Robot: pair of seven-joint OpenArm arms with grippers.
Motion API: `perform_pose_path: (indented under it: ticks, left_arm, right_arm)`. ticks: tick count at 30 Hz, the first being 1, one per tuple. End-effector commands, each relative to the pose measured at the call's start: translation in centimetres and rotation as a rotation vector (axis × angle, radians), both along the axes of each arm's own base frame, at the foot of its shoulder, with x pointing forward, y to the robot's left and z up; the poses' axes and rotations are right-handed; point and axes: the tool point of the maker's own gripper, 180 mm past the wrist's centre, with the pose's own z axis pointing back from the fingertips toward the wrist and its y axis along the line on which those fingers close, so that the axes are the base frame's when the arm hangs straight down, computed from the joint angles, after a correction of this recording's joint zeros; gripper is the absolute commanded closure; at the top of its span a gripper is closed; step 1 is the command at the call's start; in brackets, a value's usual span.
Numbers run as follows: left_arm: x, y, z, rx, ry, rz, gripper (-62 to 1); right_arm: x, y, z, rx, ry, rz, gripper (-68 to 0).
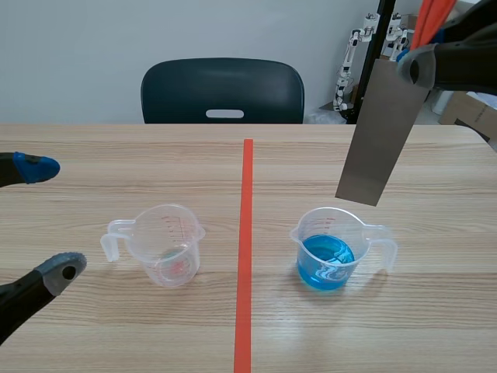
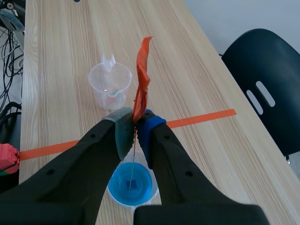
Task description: Do the redox reaction experiment. move the plate over the blue solution
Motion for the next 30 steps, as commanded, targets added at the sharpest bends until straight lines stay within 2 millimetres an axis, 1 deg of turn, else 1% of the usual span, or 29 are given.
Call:
perform_pose_path:
  ticks: [1, 3, 10, 15, 22, 23, 25, 26, 28, 30]
  left_arm:
    - [0.1, -0.5, 0.9, -0.043, -0.022, -0.003, -62.3]
    - [0.2, -0.9, 1.0, -0.057, -0.028, -0.004, -62.3]
    - [0.8, -2.7, 0.4, -0.043, -0.041, -0.018, -62.3]
    - [1.4, -3.6, 1.1, -0.082, -0.068, -0.019, -62.3]
    - [1.5, -5.6, 0.5, -0.059, -0.070, -0.069, -62.3]
    - [1.5, -5.9, 0.6, -0.060, -0.074, -0.078, -58.6]
    - [1.6, -6.3, 0.7, -0.061, -0.080, -0.087, -40.5]
    - [1.7, -6.4, 0.7, -0.059, -0.081, -0.087, -37.9]
    - [1.9, -6.5, 0.8, -0.062, -0.082, -0.081, -37.8]
    - [2.0, -6.7, 0.7, -0.066, -0.079, -0.076, -36.4]
  right_arm:
    - [0.0, 0.0, 0.9, 0.024, -0.014, 0.005, -0.6]
    - [0.0, 0.0, 0.9, 0.024, -0.015, 0.005, -0.6]
    - [0.1, 0.0, 0.9, 0.020, -0.016, 0.004, -0.6]
    - [0.3, -0.3, 0.9, 0.025, -0.017, -0.004, -0.6]
    - [0.7, -0.7, 1.1, 0.040, -0.022, -0.021, -0.6]
    - [0.7, -0.7, 1.1, 0.040, -0.022, -0.021, -0.6]
    - [0.7, -0.7, 1.1, 0.040, -0.022, -0.021, -0.6]
    - [0.7, -0.7, 1.1, 0.041, -0.022, -0.021, -0.6]
    - [0.7, -0.7, 1.0, 0.042, -0.021, -0.020, -0.6]
    - [0.7, -0.6, 1.0, 0.043, -0.019, -0.018, -0.6]
